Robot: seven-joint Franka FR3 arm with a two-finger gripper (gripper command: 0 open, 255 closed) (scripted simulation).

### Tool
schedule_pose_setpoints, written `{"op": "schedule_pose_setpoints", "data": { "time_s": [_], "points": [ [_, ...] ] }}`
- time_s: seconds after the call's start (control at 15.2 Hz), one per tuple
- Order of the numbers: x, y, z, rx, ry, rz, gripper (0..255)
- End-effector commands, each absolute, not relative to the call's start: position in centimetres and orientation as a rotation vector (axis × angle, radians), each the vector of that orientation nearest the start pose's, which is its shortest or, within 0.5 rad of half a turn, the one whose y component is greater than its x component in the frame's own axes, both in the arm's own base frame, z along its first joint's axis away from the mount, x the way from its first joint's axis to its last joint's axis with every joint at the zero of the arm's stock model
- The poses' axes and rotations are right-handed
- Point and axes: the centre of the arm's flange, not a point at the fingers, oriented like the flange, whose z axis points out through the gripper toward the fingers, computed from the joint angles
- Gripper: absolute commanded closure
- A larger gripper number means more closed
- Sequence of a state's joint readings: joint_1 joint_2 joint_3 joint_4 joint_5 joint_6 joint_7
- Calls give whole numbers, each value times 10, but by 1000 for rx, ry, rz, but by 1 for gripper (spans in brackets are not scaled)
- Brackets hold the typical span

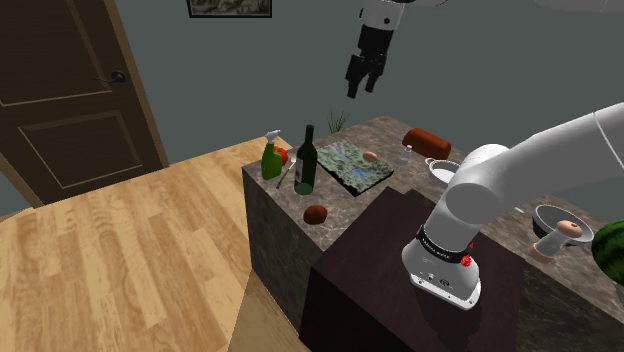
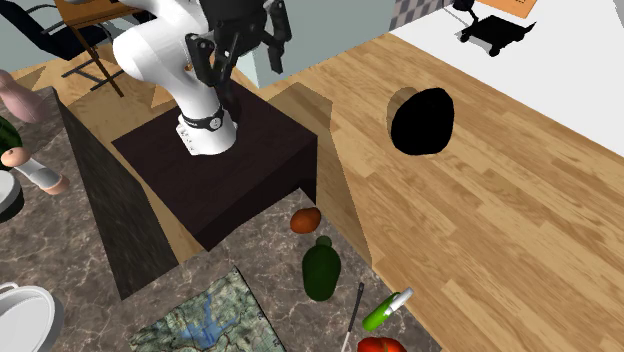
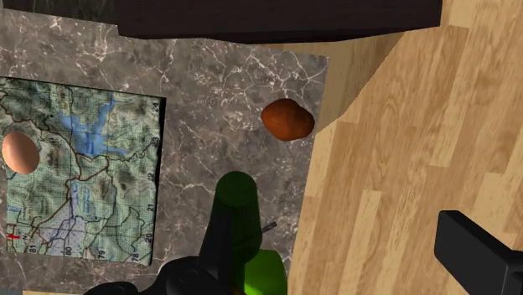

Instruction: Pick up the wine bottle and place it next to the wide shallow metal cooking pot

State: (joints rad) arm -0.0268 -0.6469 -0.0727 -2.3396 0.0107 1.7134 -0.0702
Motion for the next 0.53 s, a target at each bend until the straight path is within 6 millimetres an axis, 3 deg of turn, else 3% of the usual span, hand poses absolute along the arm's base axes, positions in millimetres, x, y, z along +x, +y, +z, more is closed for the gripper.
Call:
{"op": "schedule_pose_setpoints", "data": {
  "time_s": [0.0,0.46],
  "points": [
    [375,-44,546,-3094,27,-43,0],
    [437,-59,482,-3111,33,-54,0]
  ]
}}
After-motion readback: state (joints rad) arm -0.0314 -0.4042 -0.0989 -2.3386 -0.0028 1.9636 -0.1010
